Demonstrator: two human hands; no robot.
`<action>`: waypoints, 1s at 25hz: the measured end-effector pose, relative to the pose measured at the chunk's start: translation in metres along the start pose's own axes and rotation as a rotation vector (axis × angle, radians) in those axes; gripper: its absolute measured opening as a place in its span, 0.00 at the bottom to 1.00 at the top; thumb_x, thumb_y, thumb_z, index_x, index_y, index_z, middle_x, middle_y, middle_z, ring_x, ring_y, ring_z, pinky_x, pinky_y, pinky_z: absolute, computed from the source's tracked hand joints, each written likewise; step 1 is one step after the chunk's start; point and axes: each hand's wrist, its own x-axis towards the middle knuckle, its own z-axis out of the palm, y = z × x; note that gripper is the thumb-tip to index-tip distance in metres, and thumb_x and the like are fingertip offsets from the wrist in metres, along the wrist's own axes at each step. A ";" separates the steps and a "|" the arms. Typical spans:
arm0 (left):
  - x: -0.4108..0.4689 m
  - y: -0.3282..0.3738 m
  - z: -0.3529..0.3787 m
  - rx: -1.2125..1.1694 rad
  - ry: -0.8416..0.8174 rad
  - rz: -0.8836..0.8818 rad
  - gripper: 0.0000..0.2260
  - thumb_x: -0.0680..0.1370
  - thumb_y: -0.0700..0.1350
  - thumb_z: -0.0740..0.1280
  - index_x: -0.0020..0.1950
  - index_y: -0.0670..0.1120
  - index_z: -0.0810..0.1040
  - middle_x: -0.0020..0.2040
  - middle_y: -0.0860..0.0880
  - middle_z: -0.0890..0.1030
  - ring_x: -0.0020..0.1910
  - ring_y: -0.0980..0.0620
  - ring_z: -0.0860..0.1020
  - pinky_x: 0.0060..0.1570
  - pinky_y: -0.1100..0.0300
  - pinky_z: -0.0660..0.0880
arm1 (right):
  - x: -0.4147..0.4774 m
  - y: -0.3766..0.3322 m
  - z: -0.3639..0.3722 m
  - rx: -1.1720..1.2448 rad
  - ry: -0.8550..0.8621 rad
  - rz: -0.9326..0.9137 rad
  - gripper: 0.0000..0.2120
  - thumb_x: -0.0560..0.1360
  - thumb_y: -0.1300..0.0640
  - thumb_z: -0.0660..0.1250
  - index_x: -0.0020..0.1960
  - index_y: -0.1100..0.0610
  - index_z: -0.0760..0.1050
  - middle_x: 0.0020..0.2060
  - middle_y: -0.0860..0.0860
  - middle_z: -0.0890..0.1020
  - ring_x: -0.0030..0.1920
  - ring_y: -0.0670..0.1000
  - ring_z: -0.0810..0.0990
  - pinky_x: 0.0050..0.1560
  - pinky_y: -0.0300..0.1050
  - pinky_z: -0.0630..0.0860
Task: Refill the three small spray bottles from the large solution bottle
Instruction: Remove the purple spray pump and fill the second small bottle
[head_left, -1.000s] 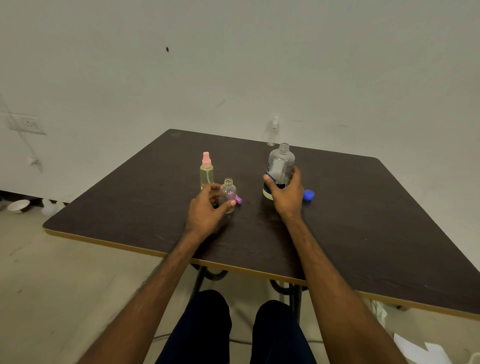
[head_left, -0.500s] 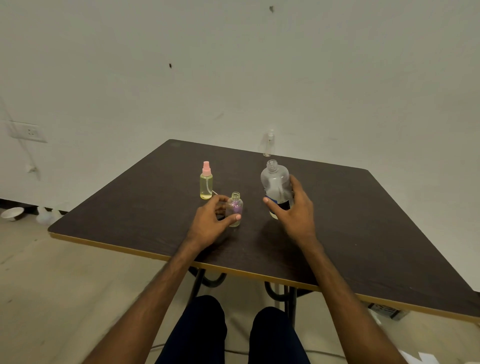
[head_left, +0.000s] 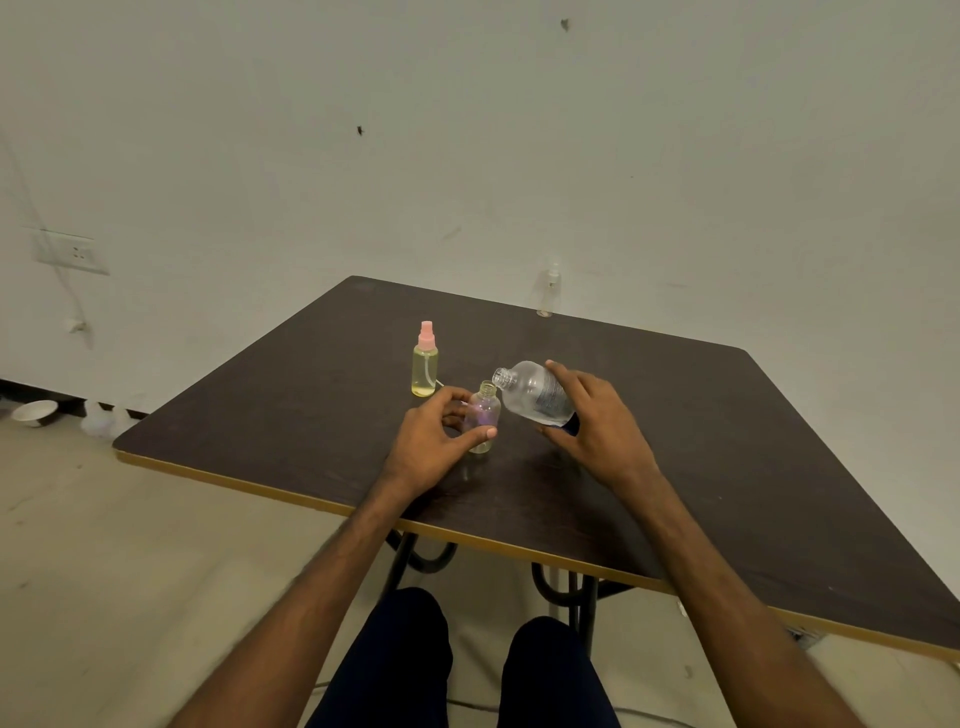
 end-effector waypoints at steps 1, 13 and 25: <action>0.000 0.000 0.000 -0.001 0.001 0.000 0.24 0.70 0.55 0.77 0.62 0.50 0.76 0.54 0.56 0.83 0.52 0.61 0.81 0.54 0.64 0.79 | 0.001 0.000 0.000 -0.004 -0.005 -0.004 0.37 0.74 0.49 0.73 0.77 0.52 0.59 0.69 0.55 0.72 0.67 0.55 0.69 0.65 0.51 0.73; 0.003 -0.006 0.002 0.014 -0.005 -0.011 0.24 0.70 0.54 0.78 0.62 0.50 0.76 0.55 0.55 0.83 0.53 0.60 0.81 0.56 0.59 0.80 | 0.007 0.005 -0.008 -0.093 -0.031 -0.047 0.37 0.74 0.51 0.73 0.77 0.52 0.59 0.70 0.56 0.70 0.68 0.56 0.68 0.65 0.52 0.72; 0.003 -0.009 0.001 0.023 0.007 -0.006 0.24 0.69 0.55 0.78 0.61 0.51 0.77 0.53 0.55 0.83 0.52 0.60 0.81 0.54 0.57 0.81 | 0.010 0.007 -0.016 -0.135 -0.011 -0.115 0.36 0.73 0.53 0.74 0.77 0.53 0.62 0.67 0.57 0.73 0.65 0.58 0.70 0.60 0.54 0.75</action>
